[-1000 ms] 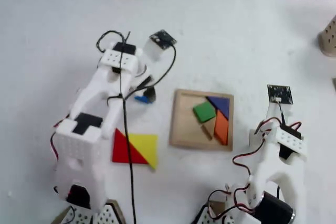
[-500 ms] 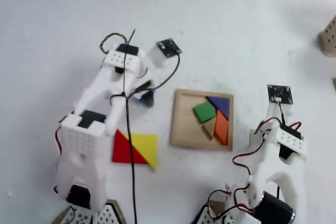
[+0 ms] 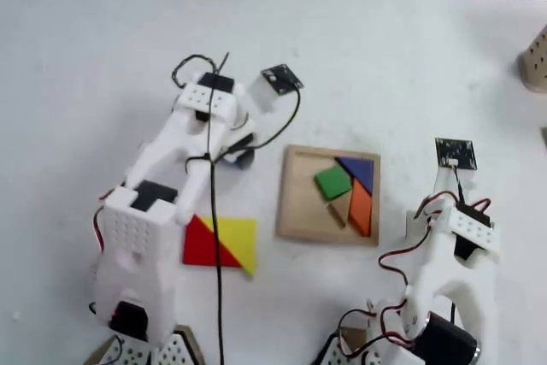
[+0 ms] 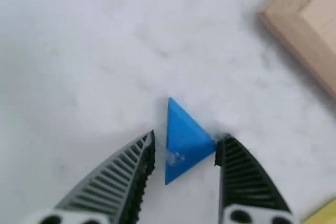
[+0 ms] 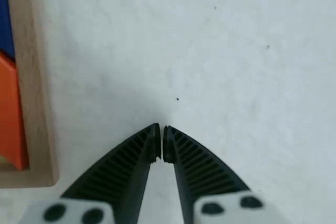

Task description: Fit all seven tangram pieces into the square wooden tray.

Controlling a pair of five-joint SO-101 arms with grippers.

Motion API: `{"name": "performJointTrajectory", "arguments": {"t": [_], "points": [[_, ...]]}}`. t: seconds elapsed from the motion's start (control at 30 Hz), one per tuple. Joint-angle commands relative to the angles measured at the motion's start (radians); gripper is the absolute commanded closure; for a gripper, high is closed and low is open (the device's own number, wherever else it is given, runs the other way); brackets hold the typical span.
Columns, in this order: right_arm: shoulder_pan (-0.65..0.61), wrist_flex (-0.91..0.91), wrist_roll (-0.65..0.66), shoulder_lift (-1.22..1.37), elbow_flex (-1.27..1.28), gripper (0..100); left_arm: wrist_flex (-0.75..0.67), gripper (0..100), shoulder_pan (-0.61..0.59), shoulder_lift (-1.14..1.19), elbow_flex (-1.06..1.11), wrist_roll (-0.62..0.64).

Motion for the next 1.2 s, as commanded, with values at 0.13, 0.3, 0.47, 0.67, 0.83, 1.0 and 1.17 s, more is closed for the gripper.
{"name": "performJointTrajectory", "arguments": {"t": [0.13,0.3,0.47,0.67,0.83,1.0,1.17], "points": [[-0.007,-0.018,0.002,-0.03,-0.005,97.4,0.052,81,0.03,-0.005,-0.043,0.18],[-0.008,-0.018,0.002,-0.03,-0.005,97.4,0.044,81,0.03,-0.013,-0.043,0.334],[-0.008,-0.018,0.002,-0.03,-0.005,97.4,0.0,81,0.03,-0.005,-0.043,0.351],[-0.007,-0.018,0.002,-0.03,-0.005,97.4,-0.021,81,0.031,-0.004,-0.037,0.15],[-0.007,-0.018,0.002,-0.03,-0.005,97.4,-0.02,85,0.031,-0.002,-0.034,0.163],[-0.005,-0.018,0.002,-0.03,-0.005,97.4,-0.02,98,0.058,-0.002,-0.034,0.155],[-0.005,-0.018,0.002,-0.03,-0.005,97.4,-0.02,97,0.054,-0.002,-0.034,0.163]]}}
